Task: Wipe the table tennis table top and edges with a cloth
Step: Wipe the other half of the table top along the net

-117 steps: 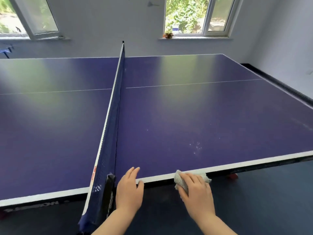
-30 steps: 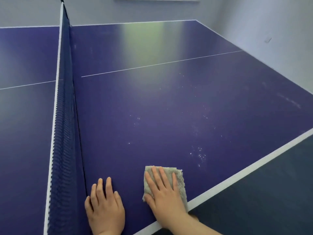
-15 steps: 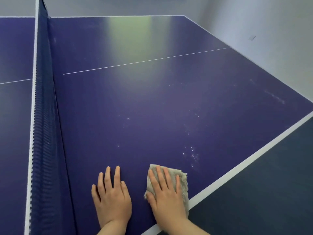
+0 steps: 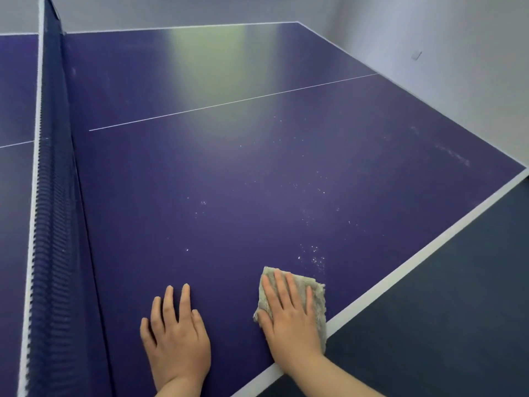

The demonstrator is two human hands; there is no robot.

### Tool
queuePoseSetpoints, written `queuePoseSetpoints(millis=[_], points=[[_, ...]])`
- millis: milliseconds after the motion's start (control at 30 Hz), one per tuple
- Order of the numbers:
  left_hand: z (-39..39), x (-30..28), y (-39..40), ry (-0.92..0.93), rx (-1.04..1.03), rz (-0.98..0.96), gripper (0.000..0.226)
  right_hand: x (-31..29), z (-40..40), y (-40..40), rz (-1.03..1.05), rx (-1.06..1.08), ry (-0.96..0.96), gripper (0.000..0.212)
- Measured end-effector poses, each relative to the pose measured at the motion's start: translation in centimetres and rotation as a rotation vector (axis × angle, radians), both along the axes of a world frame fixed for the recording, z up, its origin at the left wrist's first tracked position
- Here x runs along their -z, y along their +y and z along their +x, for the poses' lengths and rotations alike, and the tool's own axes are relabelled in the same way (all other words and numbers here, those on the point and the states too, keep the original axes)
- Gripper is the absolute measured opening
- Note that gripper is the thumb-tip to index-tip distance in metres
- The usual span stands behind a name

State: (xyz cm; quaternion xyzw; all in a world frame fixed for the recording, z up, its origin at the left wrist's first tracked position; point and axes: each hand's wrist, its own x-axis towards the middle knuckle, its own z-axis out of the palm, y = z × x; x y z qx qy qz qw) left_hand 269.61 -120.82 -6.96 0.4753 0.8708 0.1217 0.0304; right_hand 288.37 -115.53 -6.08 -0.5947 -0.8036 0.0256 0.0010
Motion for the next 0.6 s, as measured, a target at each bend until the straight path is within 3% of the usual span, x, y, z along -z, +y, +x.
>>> queuePoseSetpoints(millis=[133, 300, 467, 600], points=[[0.1, 0.3, 0.0, -0.005, 0.022, 0.052, 0.052, -0.2, -1.4, -3.7, -0.063, -0.166, 0.021, 0.067], [1.3, 0.1, -0.3, 0.044, 0.228, 0.105, 0.058, -1.2, -1.5, 0.3, -0.112, -0.372, -0.038, 0.061], [5.4, -0.5, 0.9, -0.119, 0.157, 0.046, 0.057, -0.9, 1.4, 1.7, -0.090, 0.012, 0.005, 0.062], [6.1, -0.6, 1.5, -0.105, 0.119, 0.000, 0.057, -1.1, 1.5, -2.0, -0.059, -0.003, 0.042, 0.061]])
